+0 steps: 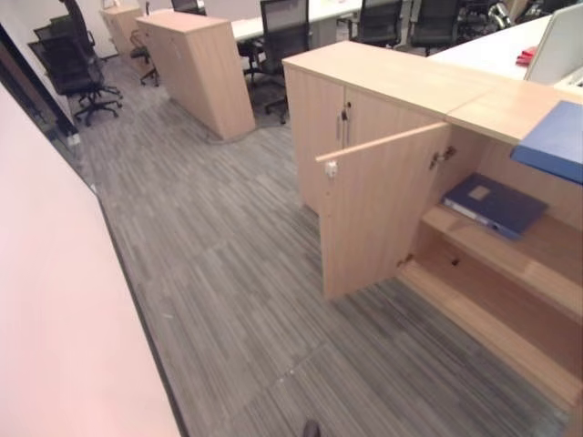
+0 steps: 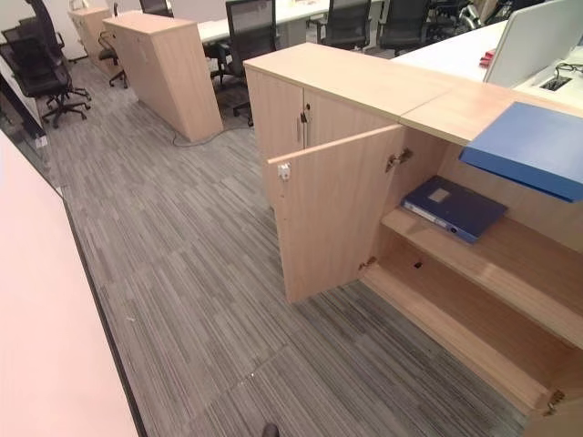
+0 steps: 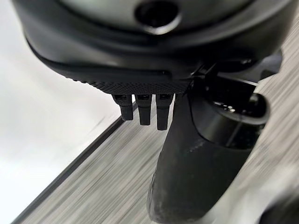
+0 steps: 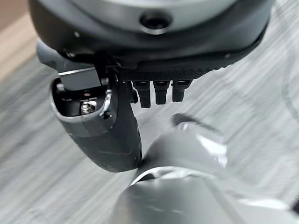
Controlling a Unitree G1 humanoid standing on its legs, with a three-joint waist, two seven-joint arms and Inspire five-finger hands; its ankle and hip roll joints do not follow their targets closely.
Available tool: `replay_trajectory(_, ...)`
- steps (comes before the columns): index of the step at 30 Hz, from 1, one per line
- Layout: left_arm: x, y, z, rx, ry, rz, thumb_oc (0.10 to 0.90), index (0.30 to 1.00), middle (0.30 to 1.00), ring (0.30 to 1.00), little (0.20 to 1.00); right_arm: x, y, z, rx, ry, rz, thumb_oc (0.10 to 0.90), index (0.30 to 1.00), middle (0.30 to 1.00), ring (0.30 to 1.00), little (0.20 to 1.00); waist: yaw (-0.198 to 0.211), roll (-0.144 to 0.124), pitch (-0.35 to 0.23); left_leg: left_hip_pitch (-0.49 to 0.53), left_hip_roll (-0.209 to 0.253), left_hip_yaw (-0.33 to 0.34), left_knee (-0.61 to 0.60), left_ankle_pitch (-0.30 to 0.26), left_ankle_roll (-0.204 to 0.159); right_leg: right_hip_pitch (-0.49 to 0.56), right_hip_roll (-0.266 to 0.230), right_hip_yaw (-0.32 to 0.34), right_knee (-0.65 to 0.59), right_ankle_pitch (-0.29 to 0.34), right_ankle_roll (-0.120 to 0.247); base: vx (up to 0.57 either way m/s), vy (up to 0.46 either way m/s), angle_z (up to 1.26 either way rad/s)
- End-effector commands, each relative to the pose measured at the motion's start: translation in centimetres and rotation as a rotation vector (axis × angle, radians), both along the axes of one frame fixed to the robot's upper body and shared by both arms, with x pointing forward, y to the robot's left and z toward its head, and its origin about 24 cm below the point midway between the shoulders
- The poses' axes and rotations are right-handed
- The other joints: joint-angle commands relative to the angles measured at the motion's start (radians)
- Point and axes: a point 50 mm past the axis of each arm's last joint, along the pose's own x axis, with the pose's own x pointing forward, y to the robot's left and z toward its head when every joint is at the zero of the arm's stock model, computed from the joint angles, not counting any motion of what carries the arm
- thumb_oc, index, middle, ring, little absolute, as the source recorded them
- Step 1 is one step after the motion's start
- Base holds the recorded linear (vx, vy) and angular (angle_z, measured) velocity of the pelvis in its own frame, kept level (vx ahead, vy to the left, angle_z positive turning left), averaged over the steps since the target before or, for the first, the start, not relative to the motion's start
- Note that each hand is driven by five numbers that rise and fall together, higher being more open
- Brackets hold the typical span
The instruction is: Put the empty folder in the office cabinet
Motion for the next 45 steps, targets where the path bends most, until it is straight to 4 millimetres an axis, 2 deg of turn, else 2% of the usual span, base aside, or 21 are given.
replay_trajectory(1, 0.4, 0.4, 0.1, 0.015, -0.023, 0.088, 0.8, 0.9, 0.9, 0.9, 0.9, 1.9, -1.5, 0.9, -0.06, 0.002, 0.062, 0.8, 0.9, 0.9, 0.9, 0.9, 0.042, -0.002, 0.057, -0.014, 0.082, -0.012, 0.01, -0.077, -0.082, 0.042, 0.032, -0.117, -0.191, 0.235, 0.028, 0.29, 0.202, -0.38)
replay_trajectory(2, 0.6, 0.9, 0.2, 0.03, -0.034, 0.112, 0.8, 0.9, 0.9, 0.9, 0.9, 2.9, -1.1, 0.9, -0.059, -0.023, 0.075, 0.8, 0.9, 0.9, 0.9, 0.9, 0.035, 0.004, 0.073, 0.015, 0.096, 0.024, 0.004, -0.092, -0.077, -0.013, 0.05, -0.21, -0.158, 0.219, 0.038, 0.25, 0.202, -0.58)
replay_trajectory(4, 1.1, 1.1, 0.3, 0.043, -0.059, 0.138, 0.8, 0.9, 0.9, 0.9, 0.9, 4.8, -1.1, 1.3, -0.078, -0.081, 0.074, 0.8, 0.9, 0.9, 0.9, 0.9, 0.021, 0.015, 0.099, 0.053, 0.109, 0.055, 0.002, -0.108, -0.083, -0.092, 0.114, -0.292, -0.186, 0.202, 0.045, 0.2, 0.06, -1.25)
replay_trajectory(7, 1.1, 1.0, 0.3, 0.05, -0.055, 0.129, 0.8, 0.9, 0.9, 0.9, 0.9, 6.4, -0.3, 1.5, -0.059, -0.125, 0.063, 0.8, 0.9, 0.9, 0.9, 0.9, 0.003, 0.001, 0.116, 0.125, 0.127, 0.091, 0.001, -0.147, -0.104, -0.147, 0.217, -0.428, -0.366, 0.226, 0.048, 0.24, -0.146, -0.84)
replay_trajectory(8, 0.9, 1.1, 0.3, 0.057, -0.038, 0.117, 0.8, 0.9, 0.9, 0.9, 0.9, 6.6, 0.1, 1.4, -0.049, -0.132, 0.064, 0.8, 0.9, 0.9, 0.9, 0.9, -0.006, -0.018, 0.119, 0.15, 0.133, 0.1, 0.001, -0.161, -0.12, -0.174, 0.263, -0.458, -0.462, 0.25, 0.049, 0.32, -0.264, -0.26)
replay_trajectory(10, 0.4, 1.3, 0.2, 0.073, -0.012, 0.121, 0.8, 0.9, 0.9, 0.9, 0.9, 5.7, 0.8, 0.9, -0.032, -0.12, 0.023, 0.8, 0.9, 0.9, 0.9, 0.9, -0.015, -0.045, 0.109, 0.164, 0.145, 0.105, 0.003, -0.181, -0.14, -0.168, 0.287, -0.473, -0.561, 0.26, 0.045, 0.38, -0.327, -0.22)
replay_trajectory(11, -0.2, 0.9, 0.1, 0.071, 0.011, 0.154, 0.8, 0.9, 0.9, 0.9, 0.9, 4.9, 1.0, 0.6, -0.026, -0.108, -0.023, 0.8, 0.9, 0.9, 0.9, 0.9, -0.014, -0.048, 0.088, 0.169, 0.153, 0.118, 0.004, -0.187, -0.147, -0.138, 0.289, -0.501, -0.566, 0.242, 0.02, 0.49, -0.33, 0.14)
replay_trajectory(13, -0.3, 0.4, -0.1, 0.062, 0.013, 0.211, 0.8, 0.9, 0.9, 0.9, 0.9, 3.9, 1.3, 0.3, -0.023, -0.088, -0.052, 0.8, 0.9, 0.9, 0.9, 0.9, -0.035, -0.031, 0.072, 0.186, 0.196, 0.119, 0.007, -0.195, -0.165, -0.148, 0.294, -0.491, -0.511, 0.194, -0.013, 0.53, -0.307, 0.19)
replay_trajectory(14, 1.5, -0.5, -0.2, 0.035, -0.039, 0.19, 0.8, 0.9, 0.9, 0.9, 0.9, 4.6, 0.9, 0.6, -0.046, -0.132, -0.088, 0.8, 0.9, 0.9, 0.9, 0.9, -0.086, 0.007, 0.079, 0.187, 0.278, 0.133, 0.095, -0.186, -0.2, -0.179, 0.277, -0.473, -0.384, 0.115, -0.064, 0.49, -0.309, -0.13)
replay_trajectory(16, 3.0, -0.7, 0.0, 0.027, -0.093, 0.175, 0.8, 0.9, 0.9, 0.9, 0.9, 4.8, 1.0, 0.6, -0.049, -0.146, -0.108, 0.8, 0.9, 0.9, 0.9, 0.9, -0.102, 0.021, 0.079, 0.199, 0.302, 0.133, 0.117, -0.154, -0.218, -0.183, 0.285, -0.465, -0.357, 0.086, -0.082, 0.34, -0.221, -0.25)
replay_trajectory(17, 3.5, -0.8, 0.0, 0.024, -0.115, 0.175, 0.8, 0.9, 0.9, 0.9, 0.9, 4.8, 1.1, 0.6, -0.046, -0.151, -0.107, 0.8, 0.9, 0.9, 0.9, 0.9, -0.109, 0.028, 0.077, 0.201, 0.316, 0.131, 0.141, -0.121, -0.23, -0.181, 0.297, -0.458, -0.35, 0.069, -0.093, 0.26, -0.228, -0.33)
replay_trajectory(18, 4.4, -0.9, 0.2, 0.019, -0.154, 0.174, 0.8, 0.9, 0.9, 0.9, 0.9, 4.9, 1.5, 0.5, -0.04, -0.154, -0.1, 0.8, 0.9, 0.9, 0.9, 0.9, -0.116, 0.04, 0.076, 0.186, 0.346, 0.127, 0.216, -0.047, -0.251, -0.167, 0.33, -0.442, -0.355, 0.028, -0.12, 0.26, -0.254, -0.39)
replay_trajectory(20, 4.7, -0.9, 0.3, 0.014, -0.172, 0.182, 0.8, 0.9, 0.9, 0.9, 0.9, 4.7, 2.0, 0.3, -0.032, -0.148, -0.089, 0.8, 0.9, 0.9, 0.9, 0.9, -0.114, 0.039, 0.079, 0.147, 0.38, 0.121, 0.35, 0.024, -0.257, -0.132, 0.378, -0.417, -0.38, -0.019, -0.162, 0.24, -0.281, -0.98)
replay_trajectory(21, 4.6, -1.1, 0.3, 0.008, -0.174, 0.195, 0.8, 0.9, 0.9, 0.9, 0.9, 4.6, 2.1, 0.2, -0.035, -0.151, -0.089, 0.8, 0.9, 0.9, 0.9, 0.9, -0.106, 0.032, 0.085, 0.092, 0.384, 0.098, 0.51, 0.087, -0.254, -0.096, 0.419, -0.382, -0.404, -0.054, -0.199, 0.58, -0.092, -1.4)
replay_trajectory(22, 3.2, -2.3, -0.1, -0.021, -0.136, 0.222, 0.8, 0.9, 0.9, 0.9, 0.9, 4.3, 2.3, 0.1, -0.043, -0.14, -0.066, 0.8, 0.9, 0.9, 0.9, 0.9, -0.062, 0.013, 0.104, -0.124, 0.322, 0.057, 0.592, -0.063, -0.187, -0.018, 0.406, -0.254, -0.444, -0.08, -0.182, 0.63, 0.038, -1.2)
replay_trajectory(23, 2.8, -2.4, -0.2, -0.022, -0.119, 0.228, 0.8, 0.9, 0.9, 0.9, 0.9, 4.3, 2.5, 0.0, -0.04, -0.136, -0.044, 0.8, 0.9, 0.9, 0.9, 0.9, -0.05, 0.015, 0.109, -0.158, 0.293, 0.029, 0.547, -0.091, -0.182, -0.009, 0.405, -0.228, -0.448, -0.077, -0.173, 0.6, 0.227, -1.27)
replay_trajectory(24, 2.4, -2.5, -0.2, -0.026, -0.106, 0.234, 0.8, 0.9, 0.9, 0.9, 0.9, 4.3, 2.7, 0.0, -0.037, -0.133, -0.031, 0.8, 0.9, 0.9, 0.9, 0.9, -0.034, 0.019, 0.108, -0.168, 0.261, -0.004, 0.498, -0.106, -0.178, -0.004, 0.409, -0.194, -0.449, -0.073, -0.165, 0.23, 0.167, -1.91)
replay_trajectory(26, 2.0, -2.1, -0.3, -0.012, -0.079, 0.279, 0.8, 0.9, 0.9, 0.9, 0.9, 3.3, 2.2, -0.1, -0.036, -0.119, 0.009, 0.8, 0.9, 0.9, 0.9, 0.9, -0.01, 0.013, 0.114, -0.207, 0.171, -0.116, 0.341, -0.072, -0.174, -0.007, 0.421, -0.134, -0.461, -0.045, -0.156, 0.19, 0.106, -1.99)
replay_trajectory(27, 1.8, -2.0, -0.4, -0.008, -0.069, 0.276, 0.8, 0.9, 0.9, 0.9, 0.9, 3.0, 2.1, -0.2, -0.034, -0.116, 0.007, 0.8, 0.9, 0.9, 0.9, 0.9, -0.007, 0.015, 0.115, -0.198, 0.155, -0.148, 0.295, -0.065, -0.178, -0.005, 0.431, -0.109, -0.458, -0.043, -0.15, 0.14, 0.009, -1.37)
replay_trajectory(35, 1.6, -1.5, -0.4, -0.005, -0.041, 0.191, 0.8, 0.9, 0.9, 0.9, 0.9, 1.2, 2.9, -0.7, 0.012, -0.065, 0.03, 0.8, 0.9, 0.9, 0.9, 0.9, -0.043, 0.01, 0.071, -0.058, 0.142, -0.156, 0.095, -0.038, -0.143, 0.018, 0.458, -0.03, -0.513, -0.002, -0.134, 0.11, 0.044, -0.59)
replay_trajectory(45, 1.7, -1.2, -0.3, -0.009, -0.035, 0.149, 0.8, 0.9, 0.9, 0.9, 0.9, 0.6, 3.3, -0.9, 0.036, -0.053, 0.044, 0.8, 0.9, 0.9, 0.9, 0.9, -0.056, -0.006, 0.044, 0.016, 0.134, -0.138, 0.009, -0.034, -0.129, 0.048, 0.468, -0.007, -0.568, 0.028, -0.107, 0.03, 0.018, -0.1)
